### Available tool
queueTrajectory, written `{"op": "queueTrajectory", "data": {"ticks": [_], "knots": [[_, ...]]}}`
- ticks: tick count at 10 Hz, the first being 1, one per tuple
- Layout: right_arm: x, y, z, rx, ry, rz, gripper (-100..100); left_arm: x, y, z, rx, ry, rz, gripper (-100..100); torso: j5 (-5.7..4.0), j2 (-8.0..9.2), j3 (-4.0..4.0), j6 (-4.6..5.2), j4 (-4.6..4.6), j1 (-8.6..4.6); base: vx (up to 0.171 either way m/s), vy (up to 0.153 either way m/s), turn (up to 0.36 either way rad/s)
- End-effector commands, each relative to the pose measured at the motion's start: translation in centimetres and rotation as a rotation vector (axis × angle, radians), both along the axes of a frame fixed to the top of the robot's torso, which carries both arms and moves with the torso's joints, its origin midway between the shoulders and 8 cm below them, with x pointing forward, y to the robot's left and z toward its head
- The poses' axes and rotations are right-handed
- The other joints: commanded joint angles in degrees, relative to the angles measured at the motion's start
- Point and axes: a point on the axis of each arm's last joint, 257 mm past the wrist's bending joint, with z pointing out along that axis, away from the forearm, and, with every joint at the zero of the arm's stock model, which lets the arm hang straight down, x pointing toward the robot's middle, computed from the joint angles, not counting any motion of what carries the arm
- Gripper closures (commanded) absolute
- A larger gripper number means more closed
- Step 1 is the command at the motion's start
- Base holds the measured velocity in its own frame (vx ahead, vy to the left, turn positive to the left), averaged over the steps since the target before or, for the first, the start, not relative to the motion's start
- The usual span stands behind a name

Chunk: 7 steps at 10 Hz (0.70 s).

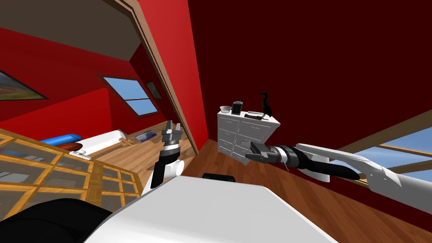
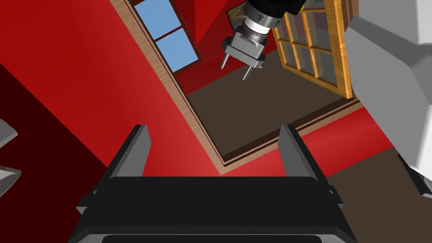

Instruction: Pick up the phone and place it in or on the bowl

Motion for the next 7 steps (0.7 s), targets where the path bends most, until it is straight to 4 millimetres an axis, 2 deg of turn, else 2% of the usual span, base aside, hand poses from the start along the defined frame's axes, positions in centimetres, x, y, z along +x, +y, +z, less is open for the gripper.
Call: {"op": "queueTrajectory", "data": {"ticks": [1,3,4,5,7], "knots": [[0.2,-0.9,-0.6,-0.053,0.004,0.004,-100,0.0,0.0,0.0,0.000,0.000,0.000,0,0.00,0.00,0.00,0.00,0.00,0.00,-0.013,0.020,0.114],[0.1,-1.4,-0.9,-0.103,0.007,0.011,-100,0.0,0.0,0.0,0.000,0.000,0.000,0,0.00,-0.02,0.00,0.06,0.01,-0.04,-0.001,0.005,-0.014],[0.5,-2.7,-1.8,-0.152,0.012,0.004,-100,0.0,0.0,0.0,0.000,0.000,0.000,0,-0.01,-0.03,-0.01,0.06,0.00,-0.07,0.001,0.014,0.229],[0.5,-2.9,-1.9,-0.168,0.013,0.006,-100,0.0,0.0,0.0,0.000,0.000,0.000,0,-0.02,-0.07,-0.04,0.00,-0.02,-0.04,0.002,0.010,0.115],[0.5,-3.6,-2.1,-0.221,0.015,0.013,-100,0.0,0.0,0.0,0.000,0.000,0.000,0,-0.01,-0.05,-0.02,0.07,0.00,-0.06,0.001,0.004,-0.029]]}}
